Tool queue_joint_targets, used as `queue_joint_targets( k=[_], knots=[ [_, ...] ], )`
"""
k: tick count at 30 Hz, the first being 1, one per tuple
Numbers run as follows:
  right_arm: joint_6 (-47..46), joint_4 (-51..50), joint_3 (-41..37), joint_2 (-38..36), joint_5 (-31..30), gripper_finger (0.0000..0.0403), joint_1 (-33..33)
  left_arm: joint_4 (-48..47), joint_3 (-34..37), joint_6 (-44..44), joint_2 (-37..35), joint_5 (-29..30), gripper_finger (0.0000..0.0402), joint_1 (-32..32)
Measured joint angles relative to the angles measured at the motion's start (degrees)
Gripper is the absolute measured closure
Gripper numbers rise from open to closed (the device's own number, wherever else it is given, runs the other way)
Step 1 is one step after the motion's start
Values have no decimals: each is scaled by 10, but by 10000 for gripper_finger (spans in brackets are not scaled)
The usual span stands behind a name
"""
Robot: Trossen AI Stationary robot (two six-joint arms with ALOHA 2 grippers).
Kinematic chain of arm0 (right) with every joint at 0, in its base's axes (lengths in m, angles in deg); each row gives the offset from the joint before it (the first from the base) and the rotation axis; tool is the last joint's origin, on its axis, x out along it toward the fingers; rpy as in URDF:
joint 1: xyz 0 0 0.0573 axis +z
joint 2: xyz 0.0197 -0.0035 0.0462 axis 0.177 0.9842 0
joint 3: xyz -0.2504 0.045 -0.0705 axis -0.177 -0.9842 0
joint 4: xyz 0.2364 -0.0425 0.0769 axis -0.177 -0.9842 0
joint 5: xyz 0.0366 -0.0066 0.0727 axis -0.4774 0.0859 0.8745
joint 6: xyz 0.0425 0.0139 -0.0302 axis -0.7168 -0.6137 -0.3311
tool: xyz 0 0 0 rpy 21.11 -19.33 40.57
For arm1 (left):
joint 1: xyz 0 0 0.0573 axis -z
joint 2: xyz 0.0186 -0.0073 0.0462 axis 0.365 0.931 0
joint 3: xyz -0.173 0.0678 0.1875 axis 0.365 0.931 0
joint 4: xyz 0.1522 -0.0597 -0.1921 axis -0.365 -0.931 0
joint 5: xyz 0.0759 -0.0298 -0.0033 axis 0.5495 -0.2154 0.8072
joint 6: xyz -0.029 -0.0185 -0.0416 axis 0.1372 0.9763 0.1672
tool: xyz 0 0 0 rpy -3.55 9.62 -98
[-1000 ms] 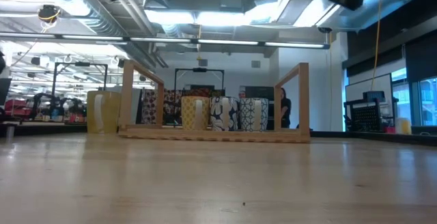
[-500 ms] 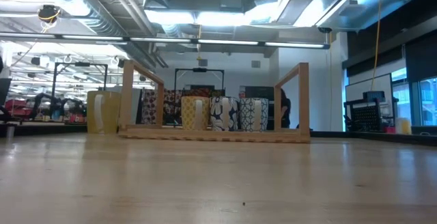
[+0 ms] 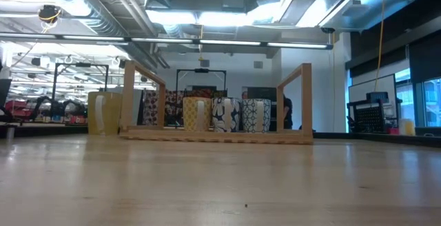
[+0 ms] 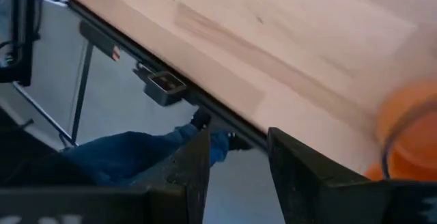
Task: Place coffee mugs
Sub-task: Put the orange mug on the shelf
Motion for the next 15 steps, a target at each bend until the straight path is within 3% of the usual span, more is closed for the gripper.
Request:
queue_joint_targets(
  k=[9, 15],
  knots=[
    [-154, -28, 0, 34, 32, 269, 73, -6, 0, -3, 0, 0, 291, 12],
    [-169, -8, 0, 70, 63, 269, 96, -6, 0, -8, 0, 1, 291, 12]
  ],
)
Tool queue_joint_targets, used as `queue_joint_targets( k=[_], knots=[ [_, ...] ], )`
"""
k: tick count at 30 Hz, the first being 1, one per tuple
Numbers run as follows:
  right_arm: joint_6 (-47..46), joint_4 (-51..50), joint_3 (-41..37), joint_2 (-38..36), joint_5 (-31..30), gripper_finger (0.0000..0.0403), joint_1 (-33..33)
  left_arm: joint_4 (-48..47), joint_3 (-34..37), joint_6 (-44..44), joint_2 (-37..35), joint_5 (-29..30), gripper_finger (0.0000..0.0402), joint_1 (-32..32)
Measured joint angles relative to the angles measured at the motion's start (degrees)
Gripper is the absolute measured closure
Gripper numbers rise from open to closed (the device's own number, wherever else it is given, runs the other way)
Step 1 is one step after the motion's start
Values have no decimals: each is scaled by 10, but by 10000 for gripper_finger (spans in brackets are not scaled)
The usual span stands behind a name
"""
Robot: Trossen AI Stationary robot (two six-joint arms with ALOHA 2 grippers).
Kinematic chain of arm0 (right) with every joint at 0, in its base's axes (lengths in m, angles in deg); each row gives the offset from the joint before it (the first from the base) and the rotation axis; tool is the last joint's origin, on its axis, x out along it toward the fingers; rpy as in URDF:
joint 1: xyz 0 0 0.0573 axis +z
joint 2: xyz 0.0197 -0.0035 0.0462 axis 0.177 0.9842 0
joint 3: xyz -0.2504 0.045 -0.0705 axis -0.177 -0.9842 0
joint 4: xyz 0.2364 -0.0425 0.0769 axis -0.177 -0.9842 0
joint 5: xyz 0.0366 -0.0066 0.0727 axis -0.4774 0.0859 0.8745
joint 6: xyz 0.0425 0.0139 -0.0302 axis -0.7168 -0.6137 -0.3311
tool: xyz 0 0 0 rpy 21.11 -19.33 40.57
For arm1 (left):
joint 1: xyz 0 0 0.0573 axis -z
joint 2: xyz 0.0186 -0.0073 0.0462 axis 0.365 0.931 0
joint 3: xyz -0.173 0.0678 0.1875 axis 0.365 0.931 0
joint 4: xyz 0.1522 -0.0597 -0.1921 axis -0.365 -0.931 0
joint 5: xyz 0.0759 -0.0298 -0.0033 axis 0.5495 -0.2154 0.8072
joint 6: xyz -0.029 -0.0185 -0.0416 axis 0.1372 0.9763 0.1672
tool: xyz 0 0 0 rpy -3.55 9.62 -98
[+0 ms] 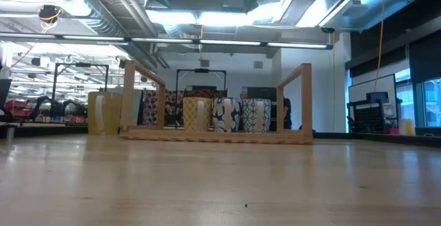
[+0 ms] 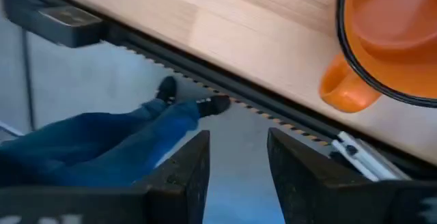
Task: Place coffee mugs
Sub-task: Put the orange mug on the shelf
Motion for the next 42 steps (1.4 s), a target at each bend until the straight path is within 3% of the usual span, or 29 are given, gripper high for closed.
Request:
queue_joint_targets(
  k=[13, 25, 35, 42],
  knots=[
    [-30, -73, 1, 63, 128, 269, 14, 0, 0, -4, 0, 14, 291, 0],
    [-24, -105, 1, 100, 82, 267, 12, 0, 0, -7, 0, 20, 291, 0],
    [-21, -109, 0, 139, 71, 194, 8, 0, 0, -7, 0, 24, 291, 0],
    [-23, -122, 0, 156, 42, 229, 4, 0, 0, -8, 0, 24, 291, 0]
  ],
)
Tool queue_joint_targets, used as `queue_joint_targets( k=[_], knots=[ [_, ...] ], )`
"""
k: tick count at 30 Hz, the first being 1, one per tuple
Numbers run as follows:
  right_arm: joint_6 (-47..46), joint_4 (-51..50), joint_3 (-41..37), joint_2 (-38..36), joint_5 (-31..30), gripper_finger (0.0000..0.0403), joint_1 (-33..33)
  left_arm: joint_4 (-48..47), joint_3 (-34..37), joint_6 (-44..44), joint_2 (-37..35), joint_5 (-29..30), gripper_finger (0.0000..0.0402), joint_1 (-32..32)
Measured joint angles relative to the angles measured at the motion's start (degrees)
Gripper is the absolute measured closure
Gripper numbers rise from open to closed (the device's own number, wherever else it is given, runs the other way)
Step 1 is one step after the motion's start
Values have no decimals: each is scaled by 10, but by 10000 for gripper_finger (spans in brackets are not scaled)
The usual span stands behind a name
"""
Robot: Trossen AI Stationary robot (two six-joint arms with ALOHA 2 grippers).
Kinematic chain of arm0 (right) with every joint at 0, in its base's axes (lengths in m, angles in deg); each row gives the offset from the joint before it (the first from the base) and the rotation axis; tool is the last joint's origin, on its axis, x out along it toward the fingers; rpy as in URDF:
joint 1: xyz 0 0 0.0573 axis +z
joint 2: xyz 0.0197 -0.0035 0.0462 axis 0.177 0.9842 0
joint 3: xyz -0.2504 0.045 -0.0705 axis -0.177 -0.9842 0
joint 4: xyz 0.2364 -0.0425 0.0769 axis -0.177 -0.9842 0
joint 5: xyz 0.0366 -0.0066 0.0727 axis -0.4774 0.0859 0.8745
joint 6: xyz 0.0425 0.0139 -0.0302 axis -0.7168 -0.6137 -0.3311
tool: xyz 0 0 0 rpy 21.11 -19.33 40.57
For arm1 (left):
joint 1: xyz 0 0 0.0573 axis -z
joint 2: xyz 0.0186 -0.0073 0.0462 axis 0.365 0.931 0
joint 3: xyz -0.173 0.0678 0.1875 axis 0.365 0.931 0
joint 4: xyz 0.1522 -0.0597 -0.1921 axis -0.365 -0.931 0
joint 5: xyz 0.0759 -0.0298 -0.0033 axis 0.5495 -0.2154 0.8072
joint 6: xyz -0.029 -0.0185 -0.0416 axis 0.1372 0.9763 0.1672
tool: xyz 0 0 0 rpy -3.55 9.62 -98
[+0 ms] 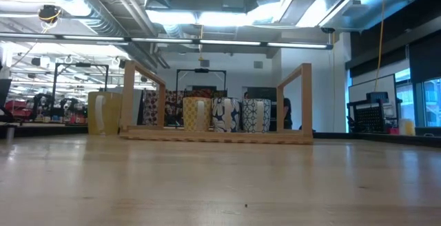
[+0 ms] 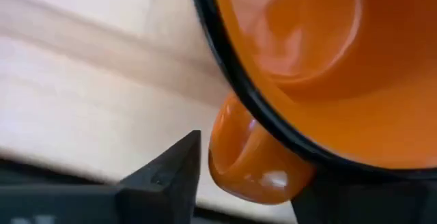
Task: Place coffee mugs
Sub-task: Put the orange mug on the shelf
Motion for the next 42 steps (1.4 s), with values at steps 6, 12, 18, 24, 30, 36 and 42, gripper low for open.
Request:
queue_joint_targets(
  k=[6, 12, 18, 24, 30, 36, 42],
  knots=[
    [8, -38, 0, 0, -12, 298, -13, 0, 0, 0, 0, 2, 291, 0],
    [18, -49, 0, 0, -24, 333, -20, 0, 0, 0, 0, 2, 291, 0],
    [22, -41, 0, 0, -46, 333, -31, 0, 0, 0, 0, 2, 291, 0],
    [72, -2, 0, -6, -102, 333, -68, 0, 0, 11, -3, 2, 291, 0],
    [191, 62, 0, -8, -134, 334, -124, 1, 0, 21, -22, 2, 291, 0],
    [276, 102, 0, -8, -156, 334, -176, 0, 0, 34, -40, 6, 291, 0],
    [339, 136, 0, -8, -156, 334, -218, 0, 0, 32, -53, 6, 291, 0]
  ],
)
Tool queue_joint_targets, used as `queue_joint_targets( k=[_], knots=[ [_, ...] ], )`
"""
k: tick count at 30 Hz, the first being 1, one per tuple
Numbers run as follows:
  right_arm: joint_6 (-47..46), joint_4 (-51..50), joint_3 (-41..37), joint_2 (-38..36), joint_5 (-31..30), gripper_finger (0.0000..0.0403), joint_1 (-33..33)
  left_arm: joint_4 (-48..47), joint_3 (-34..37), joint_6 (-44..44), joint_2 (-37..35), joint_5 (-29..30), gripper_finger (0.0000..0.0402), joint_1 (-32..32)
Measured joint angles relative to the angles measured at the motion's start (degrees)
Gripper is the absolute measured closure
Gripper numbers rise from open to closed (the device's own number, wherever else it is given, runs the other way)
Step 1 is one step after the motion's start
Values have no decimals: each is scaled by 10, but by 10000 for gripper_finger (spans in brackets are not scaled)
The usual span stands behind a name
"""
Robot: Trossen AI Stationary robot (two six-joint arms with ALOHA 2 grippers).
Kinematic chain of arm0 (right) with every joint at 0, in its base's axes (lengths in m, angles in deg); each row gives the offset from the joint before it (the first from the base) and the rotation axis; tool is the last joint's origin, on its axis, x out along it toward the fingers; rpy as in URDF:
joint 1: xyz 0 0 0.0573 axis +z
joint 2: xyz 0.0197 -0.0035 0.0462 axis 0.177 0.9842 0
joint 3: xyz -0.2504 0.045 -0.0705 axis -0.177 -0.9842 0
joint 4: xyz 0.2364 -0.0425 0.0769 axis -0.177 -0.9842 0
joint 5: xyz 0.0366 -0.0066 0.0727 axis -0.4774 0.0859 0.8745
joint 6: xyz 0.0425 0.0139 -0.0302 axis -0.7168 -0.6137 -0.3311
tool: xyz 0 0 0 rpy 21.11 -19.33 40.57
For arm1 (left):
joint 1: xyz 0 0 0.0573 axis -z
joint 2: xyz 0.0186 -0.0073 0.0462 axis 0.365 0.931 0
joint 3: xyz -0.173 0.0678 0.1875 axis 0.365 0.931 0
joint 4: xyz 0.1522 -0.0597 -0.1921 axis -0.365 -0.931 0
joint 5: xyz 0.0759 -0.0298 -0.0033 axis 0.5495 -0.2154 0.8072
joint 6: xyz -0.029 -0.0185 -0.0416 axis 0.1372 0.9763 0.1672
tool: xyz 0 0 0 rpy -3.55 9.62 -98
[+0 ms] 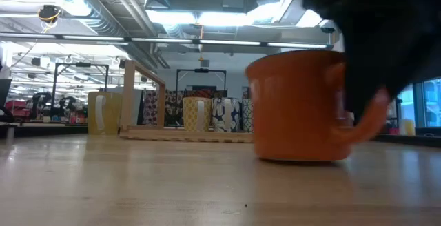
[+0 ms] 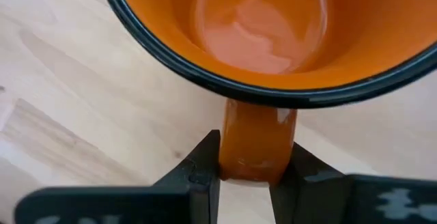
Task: Place coffee mugs
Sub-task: Put the orange mug on the shelf
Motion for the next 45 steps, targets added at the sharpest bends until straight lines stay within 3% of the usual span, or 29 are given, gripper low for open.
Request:
queue_joint_targets(
  k=[7, 19, 26, 33, 45],
  knots=[
    [58, 23, 0, 0, 2, 334, -41, 0, 0, 0, -6, 0, 291, 0],
    [62, 50, 1, -1, -23, 334, -70, 0, 0, -15, -32, 6, 291, 0],
    [60, 33, 1, -26, -32, 335, -70, -1, 0, -17, -62, 18, 291, 0],
    [61, -31, 1, -67, -79, 335, -85, -2, 0, -17, -76, 29, 291, 0],
    [203, 3, 0, -76, -74, 335, -176, -1, 0, -12, -74, 31, 291, 0]
  ],
)
